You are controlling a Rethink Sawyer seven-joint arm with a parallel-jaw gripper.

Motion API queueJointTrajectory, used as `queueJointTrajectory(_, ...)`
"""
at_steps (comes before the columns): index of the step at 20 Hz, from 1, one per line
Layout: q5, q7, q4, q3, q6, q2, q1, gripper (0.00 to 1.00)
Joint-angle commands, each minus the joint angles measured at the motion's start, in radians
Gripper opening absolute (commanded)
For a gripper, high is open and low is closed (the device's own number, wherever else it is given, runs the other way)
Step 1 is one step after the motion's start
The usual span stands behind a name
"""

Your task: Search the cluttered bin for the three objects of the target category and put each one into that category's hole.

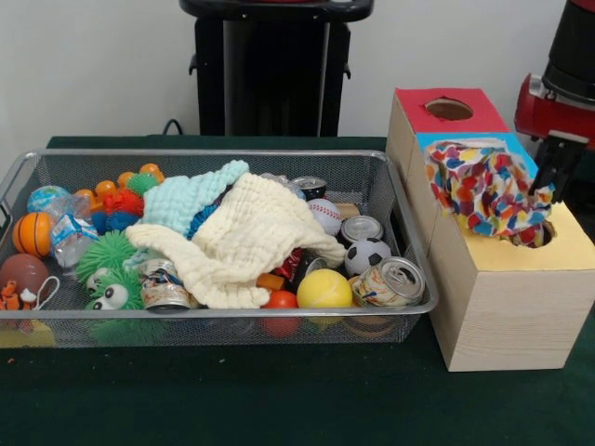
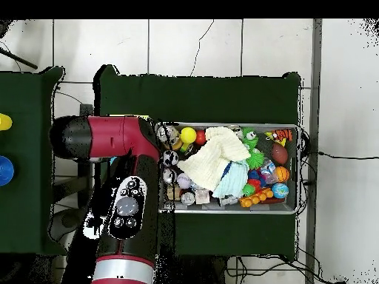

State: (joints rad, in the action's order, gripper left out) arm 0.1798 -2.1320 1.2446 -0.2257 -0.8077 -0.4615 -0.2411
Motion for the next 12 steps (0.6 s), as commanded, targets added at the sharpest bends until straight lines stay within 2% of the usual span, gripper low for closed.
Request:
queueJointTrajectory(1,0.031,-0.239,0.108,0.04,0.098,0.075,0.019,0.0)
queueJointTrajectory(12,0.032,-0.213,0.129,0.049,0.149,0.096,0.027,0.0)
